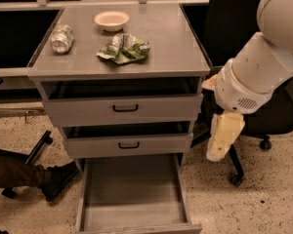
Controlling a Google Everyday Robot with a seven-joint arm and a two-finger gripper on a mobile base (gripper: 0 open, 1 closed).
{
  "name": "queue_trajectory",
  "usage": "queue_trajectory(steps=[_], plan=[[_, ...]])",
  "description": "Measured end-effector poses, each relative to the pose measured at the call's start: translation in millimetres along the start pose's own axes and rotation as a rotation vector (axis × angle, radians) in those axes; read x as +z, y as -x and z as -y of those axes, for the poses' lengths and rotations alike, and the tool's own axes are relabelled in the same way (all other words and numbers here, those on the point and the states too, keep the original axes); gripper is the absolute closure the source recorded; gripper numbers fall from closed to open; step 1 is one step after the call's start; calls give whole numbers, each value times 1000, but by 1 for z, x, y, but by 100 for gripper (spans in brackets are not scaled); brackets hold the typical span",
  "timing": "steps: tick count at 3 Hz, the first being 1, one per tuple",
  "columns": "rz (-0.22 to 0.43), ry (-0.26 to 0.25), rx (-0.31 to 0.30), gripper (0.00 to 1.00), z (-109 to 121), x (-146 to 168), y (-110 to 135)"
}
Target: Place green jalapeno chip bag into bottom drawer
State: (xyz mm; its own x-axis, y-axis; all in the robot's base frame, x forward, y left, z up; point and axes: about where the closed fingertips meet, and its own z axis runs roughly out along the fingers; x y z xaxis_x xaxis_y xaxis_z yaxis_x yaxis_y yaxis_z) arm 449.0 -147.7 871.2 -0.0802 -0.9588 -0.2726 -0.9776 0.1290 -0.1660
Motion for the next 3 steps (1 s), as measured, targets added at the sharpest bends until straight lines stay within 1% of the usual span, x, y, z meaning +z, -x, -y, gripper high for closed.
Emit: queue_trajectory(steps=[1,2,3], plan=[[70,-61,-89,0,34,-1,56],[70,-61,-89,0,34,-1,56],[84,-62,-121,0,45,2,69]])
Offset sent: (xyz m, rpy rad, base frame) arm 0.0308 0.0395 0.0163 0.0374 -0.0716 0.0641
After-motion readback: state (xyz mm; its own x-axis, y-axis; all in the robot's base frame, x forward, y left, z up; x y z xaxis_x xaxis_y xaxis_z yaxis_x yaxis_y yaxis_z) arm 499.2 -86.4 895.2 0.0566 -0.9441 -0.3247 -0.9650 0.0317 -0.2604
